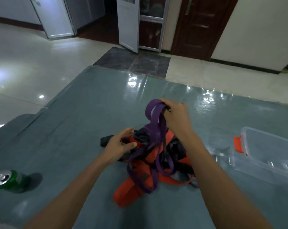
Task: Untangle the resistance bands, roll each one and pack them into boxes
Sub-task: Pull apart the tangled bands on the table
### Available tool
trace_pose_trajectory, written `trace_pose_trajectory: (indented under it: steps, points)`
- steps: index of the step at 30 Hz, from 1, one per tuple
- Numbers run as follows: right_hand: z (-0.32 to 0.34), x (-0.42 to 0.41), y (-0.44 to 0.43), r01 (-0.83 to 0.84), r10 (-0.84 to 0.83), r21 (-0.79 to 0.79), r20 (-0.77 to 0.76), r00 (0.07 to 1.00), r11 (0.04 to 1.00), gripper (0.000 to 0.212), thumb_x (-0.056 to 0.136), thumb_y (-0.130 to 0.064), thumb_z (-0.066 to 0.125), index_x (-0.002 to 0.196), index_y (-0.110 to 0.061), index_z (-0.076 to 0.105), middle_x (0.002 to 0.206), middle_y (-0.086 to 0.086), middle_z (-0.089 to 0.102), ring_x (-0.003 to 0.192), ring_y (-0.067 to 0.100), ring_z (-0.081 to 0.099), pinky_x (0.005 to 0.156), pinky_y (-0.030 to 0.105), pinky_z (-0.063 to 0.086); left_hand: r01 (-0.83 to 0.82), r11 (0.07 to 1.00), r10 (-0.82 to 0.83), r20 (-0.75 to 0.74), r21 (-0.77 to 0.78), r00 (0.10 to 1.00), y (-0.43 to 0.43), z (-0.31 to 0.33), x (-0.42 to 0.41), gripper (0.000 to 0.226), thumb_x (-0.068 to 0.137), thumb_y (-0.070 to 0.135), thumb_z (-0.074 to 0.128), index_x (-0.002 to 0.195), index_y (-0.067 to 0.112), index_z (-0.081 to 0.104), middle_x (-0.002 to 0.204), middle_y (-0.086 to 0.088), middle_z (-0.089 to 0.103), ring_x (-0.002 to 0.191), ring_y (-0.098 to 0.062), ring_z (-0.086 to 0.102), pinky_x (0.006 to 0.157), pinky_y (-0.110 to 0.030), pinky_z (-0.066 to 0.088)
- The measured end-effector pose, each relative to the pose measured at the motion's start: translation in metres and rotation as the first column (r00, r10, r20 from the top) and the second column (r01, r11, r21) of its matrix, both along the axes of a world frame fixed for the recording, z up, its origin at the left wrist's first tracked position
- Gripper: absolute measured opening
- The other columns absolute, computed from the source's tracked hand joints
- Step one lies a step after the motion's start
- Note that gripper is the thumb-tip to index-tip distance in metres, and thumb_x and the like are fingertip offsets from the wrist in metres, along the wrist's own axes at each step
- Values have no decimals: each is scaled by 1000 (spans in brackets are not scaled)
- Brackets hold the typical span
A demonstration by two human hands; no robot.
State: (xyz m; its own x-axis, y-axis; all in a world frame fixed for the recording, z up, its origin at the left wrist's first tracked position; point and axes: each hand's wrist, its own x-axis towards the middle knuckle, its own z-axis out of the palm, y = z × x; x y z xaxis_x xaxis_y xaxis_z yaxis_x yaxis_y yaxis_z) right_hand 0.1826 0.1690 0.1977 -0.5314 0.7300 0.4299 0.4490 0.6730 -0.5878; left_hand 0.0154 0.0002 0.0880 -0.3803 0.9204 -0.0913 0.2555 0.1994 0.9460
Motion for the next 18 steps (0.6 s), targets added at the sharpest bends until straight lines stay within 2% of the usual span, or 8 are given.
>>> trace_pose_trajectory:
  steps: [3, 6, 7, 10, 11, 13, 15, 18]
  points:
    - [13, 4, -4, -34, 33, -7, -36, 999, 999, 40, 85, 1, 61, 117, -19, 74, 89, -1, 78, 75, 17, 70, 76, 30, 55, 143, 989, -144, -54, -27, 988, 18, -4, 26, 78, 76, 29, 87, 143, 34, 46, 131, 25, 60, 110, 7, 59, 93, -16, 44]
    - [18, 10, -15, -84, 83, -44, -19, 996, 996, 38, 83, -2, 62, 110, -23, 76, 82, -3, 77, 74, 14, 69, 71, 32, 55, 151, 987, -156, -77, -60, 985, 44, -13, 51, 117, 67, 49, 89, 158, 35, 17, 157, 20, 27, 140, 2, 28, 116, -25, 28]
    - [16, 14, -18, -86, 84, -67, -29, 996, 994, 37, 83, -2, 62, 108, -24, 77, 80, -3, 76, 73, 14, 69, 70, 33, 54, 144, 989, -146, -51, -41, 988, 52, -14, 58, 120, 65, 53, 89, 158, 35, 15, 160, 18, 23, 145, 0, 22, 120, -30, 25]
    - [14, 26, -19, -11, -3, -167, -83, 997, 986, 37, 82, -1, 61, 107, -23, 78, 82, -7, 77, 74, 9, 70, 67, 25, 54, 175, 984, -175, -11, 23, 985, 69, -22, 82, 101, 70, 52, 85, 153, 29, 34, 153, 11, 42, 142, -5, 36, 119, -37, 32]
    - [13, 32, -18, 28, -48, -193, -100, 994, 981, 38, 82, 0, 61, 108, -23, 78, 83, -9, 77, 72, 3, 69, 65, 19, 53, 179, 983, -180, 13, 36, 984, 70, -25, 89, 87, 72, 50, 84, 146, 27, 44, 145, 9, 52, 136, -8, 46, 115, -39, 38]
    - [10, 46, -13, 92, -132, -263, -138, 982, 960, 41, 82, 5, 58, 110, -18, 77, 83, -9, 76, 69, -3, 66, 63, 13, 51, 144, 988, -145, 4, 47, 989, 70, -33, 100, 54, 73, 52, 81, 118, 28, 64, 116, 6, 70, 112, -13, 65, 100, -44, 51]
    - [5, 61, -6, 138, -208, -346, -175, 962, 928, 46, 79, 11, 53, 107, -15, 78, 75, -8, 75, 67, 5, 70, 62, 25, 58, 160, 987, -158, -61, 25, 986, 69, -43, 108, 33, 76, 49, 75, 97, 26, 66, 92, 4, 73, 91, -15, 70, 86, -45, 55]
    - [-9, 85, 8, 261, -360, -438, -159, 919, 860, 41, 78, 5, 53, 95, -20, 81, 68, -1, 74, 72, 25, 74, 63, 44, 62, 215, 977, -214, -131, -12, 968, 62, -57, 113, 32, 79, 52, 71, 92, 23, 66, 80, 5, 72, 80, -12, 70, 80, -40, 56]
